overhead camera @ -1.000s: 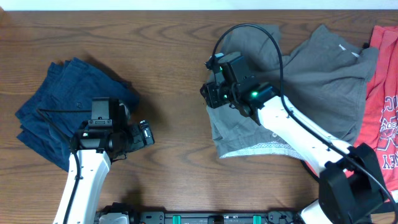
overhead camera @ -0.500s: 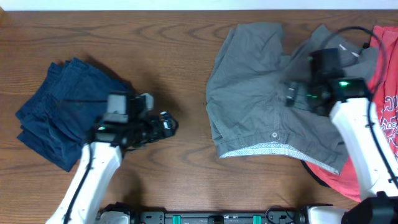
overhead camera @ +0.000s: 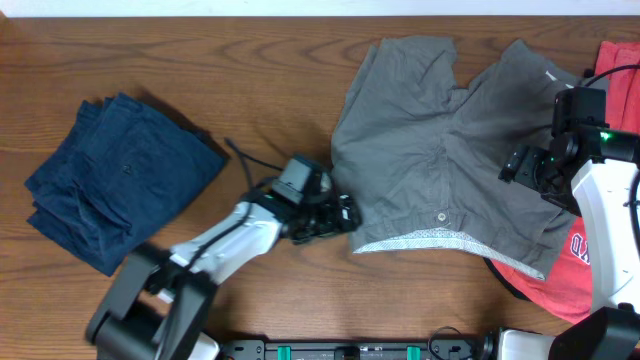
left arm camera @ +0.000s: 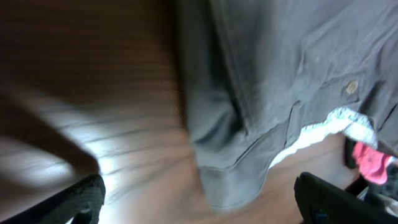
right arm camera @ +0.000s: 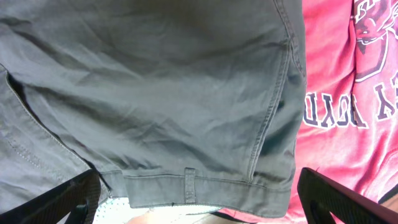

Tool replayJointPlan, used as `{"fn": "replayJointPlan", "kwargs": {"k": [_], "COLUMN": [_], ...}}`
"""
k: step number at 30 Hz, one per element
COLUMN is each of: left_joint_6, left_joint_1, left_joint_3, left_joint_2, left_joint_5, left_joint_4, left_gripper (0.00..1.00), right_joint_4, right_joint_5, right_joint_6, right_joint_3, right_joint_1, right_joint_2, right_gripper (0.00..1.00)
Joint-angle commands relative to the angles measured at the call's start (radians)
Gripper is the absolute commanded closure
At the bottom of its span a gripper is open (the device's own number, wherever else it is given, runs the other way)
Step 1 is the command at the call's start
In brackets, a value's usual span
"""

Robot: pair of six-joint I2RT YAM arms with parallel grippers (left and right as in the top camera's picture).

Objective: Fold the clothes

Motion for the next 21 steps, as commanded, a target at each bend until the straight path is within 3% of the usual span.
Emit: {"fn": "replayJointPlan", "kwargs": {"k": [1,4,7,8,11,15,18,21], "left_joint_6": [-0.124,-0.131,-0.069,-0.030,0.107,0.266,0.374,0.407], "left_joint_1": [-0.071,-0.120,-0.136,-0.131,-0.068,0.114,0.286,0.431], "left_joint_3": [-0.003,-0.003,-0.003,-0.001,0.025,0.142,0.316,0.508], "left_joint_2": [0.067,0.098,0.098,0.096,0.081,0.035,0.013,0.013], "left_joint_5": [0.007,0.006,0.007,0.006,-0.029,-0.223,-0.304,-0.309], "left_joint_4": [0.074,0.127,0.128,0.108,-0.033,-0.319,-0.467,-0.521], "left_gripper": [0.02,0.29,0.88,0.94,0.94,0.94,0.94,0.94], "right_joint_4": [-0.002,-0.001,-0.002,-0.003,-0.005,-0.005,-0.005,-0.008], "right_joint_5": [0.003,0.003,0.003,0.003,0.003,0.003,0.002,0.003], "right_joint_6": [0.008,0.008,0.002,0.001,-0.011,-0.014,-0.014,-0.014], "right_joint_3": [0.003,0.003,0.003,0.003,0.003,0.003,0.003,0.003], "right_joint_1": [-0.007,-0.007,-0.007,-0.007,-0.007,-0.007,-0.006,-0.006], "right_joint_2": [-0.008,-0.008,-0.008,-0.008,-0.008,-0.008,-0.008,-0.008], "right_gripper": [0.01,0.01,0.01,0.01,0.01,0.01,0.01,0.01]}}
